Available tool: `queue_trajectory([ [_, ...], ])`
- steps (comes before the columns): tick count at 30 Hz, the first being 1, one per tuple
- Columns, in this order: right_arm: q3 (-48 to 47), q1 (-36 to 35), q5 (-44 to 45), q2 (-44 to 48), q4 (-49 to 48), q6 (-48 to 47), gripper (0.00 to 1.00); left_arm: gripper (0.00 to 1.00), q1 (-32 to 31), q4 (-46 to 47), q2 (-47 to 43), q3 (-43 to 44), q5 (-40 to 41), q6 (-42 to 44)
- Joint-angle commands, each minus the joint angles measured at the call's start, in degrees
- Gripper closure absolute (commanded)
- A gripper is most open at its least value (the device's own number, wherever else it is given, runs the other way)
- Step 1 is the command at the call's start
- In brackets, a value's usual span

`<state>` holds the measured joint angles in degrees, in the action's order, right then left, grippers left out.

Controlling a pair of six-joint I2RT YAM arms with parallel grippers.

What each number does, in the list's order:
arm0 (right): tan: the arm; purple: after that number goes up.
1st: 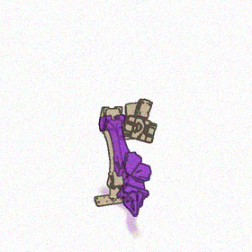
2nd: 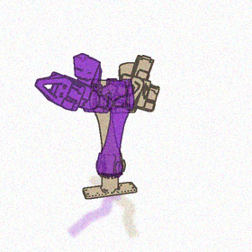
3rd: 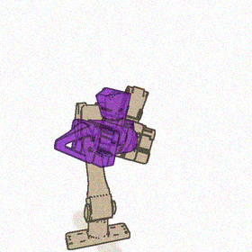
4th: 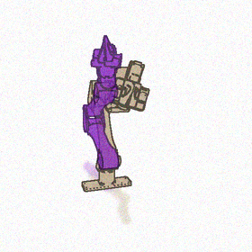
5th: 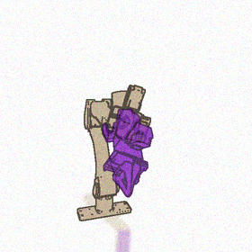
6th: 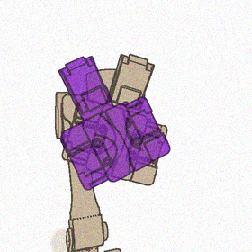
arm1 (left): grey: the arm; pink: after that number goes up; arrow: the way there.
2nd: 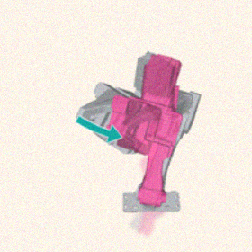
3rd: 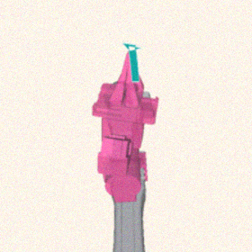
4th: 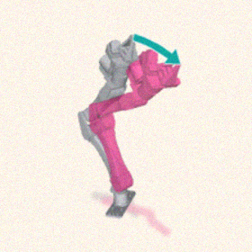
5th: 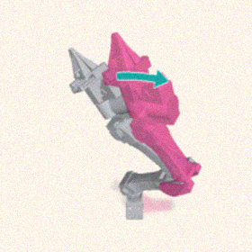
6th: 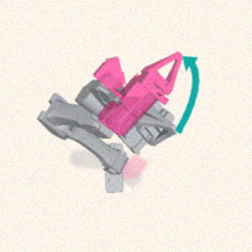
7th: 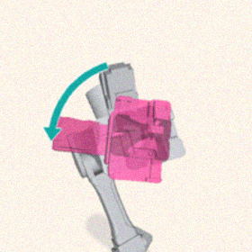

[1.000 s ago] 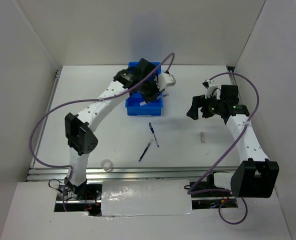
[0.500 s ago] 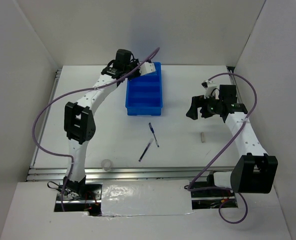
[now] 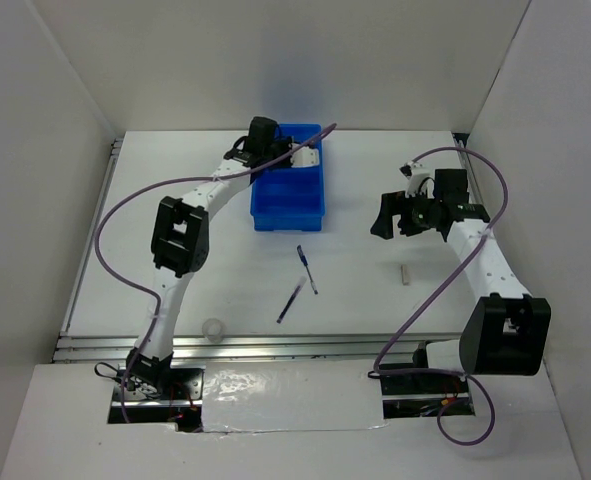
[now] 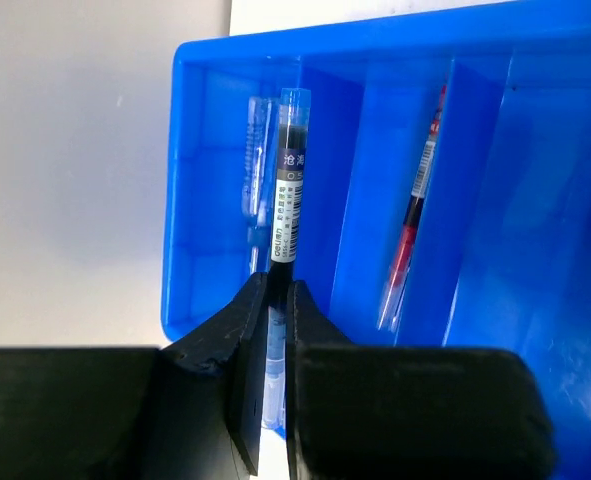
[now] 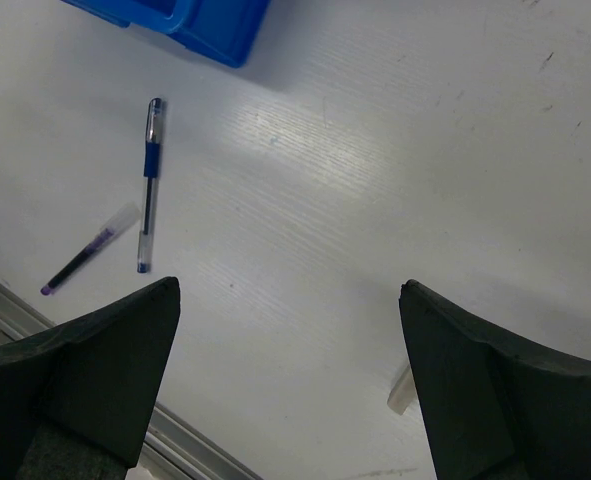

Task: Sort the stationery into containers
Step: Place the pen in the storage box.

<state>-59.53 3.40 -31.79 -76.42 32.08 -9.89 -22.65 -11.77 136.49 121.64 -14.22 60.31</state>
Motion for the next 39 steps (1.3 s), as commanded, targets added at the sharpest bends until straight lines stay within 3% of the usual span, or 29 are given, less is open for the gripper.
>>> queue_trajectory([
  [1,0.38,0.03,0.06,-0.65,-3.33,0.31,0.04,1.00,-0.20,5.53,1.67,2.81,-1.87,1.74],
  [5,0.03,0.03,-0.11,-1.45,-3.25,0.31,0.04,0.97,-0.11,6.85,3.61,3.60,-1.51,1.47],
  [11,-0.76,-0.06,-0.38,-1.62,-2.81,0.31,0.04,0.78,-0.20,8.96,5.10,3.78,-1.16,0.42],
  [16,-1.29,0.03,-0.46,-1.80,-2.54,0.57,0.04,0.73,-0.11,9.39,5.11,3.60,-0.81,0.77],
  [23,-1.56,-0.06,-0.55,-1.19,-2.37,1.01,0.04,0.58,0.07,9.66,3.53,2.99,-0.81,0.42],
  [28,-1.65,0.03,-0.55,0.22,-2.10,1.19,0.04,0.61,-0.20,9.75,-0.68,0.10,-1.68,-1.67],
  [32,-1.47,0.03,-0.46,1.89,-1.40,1.01,0.04,0.74,0.59,0.48,-12.95,-3.87,-14.82,-2.93],
  [34,-1.03,0.12,-0.46,3.03,-1.40,1.01,0.04,0.75,0.60,-7.87,-18.41,-4.75,-18.90,3.79],
  [39,0.72,0.20,-1.08,5.05,-1.58,1.28,0.03,0.72,-3.88,-35.53,-24.86,-6.33,-15.49,18.33],
])
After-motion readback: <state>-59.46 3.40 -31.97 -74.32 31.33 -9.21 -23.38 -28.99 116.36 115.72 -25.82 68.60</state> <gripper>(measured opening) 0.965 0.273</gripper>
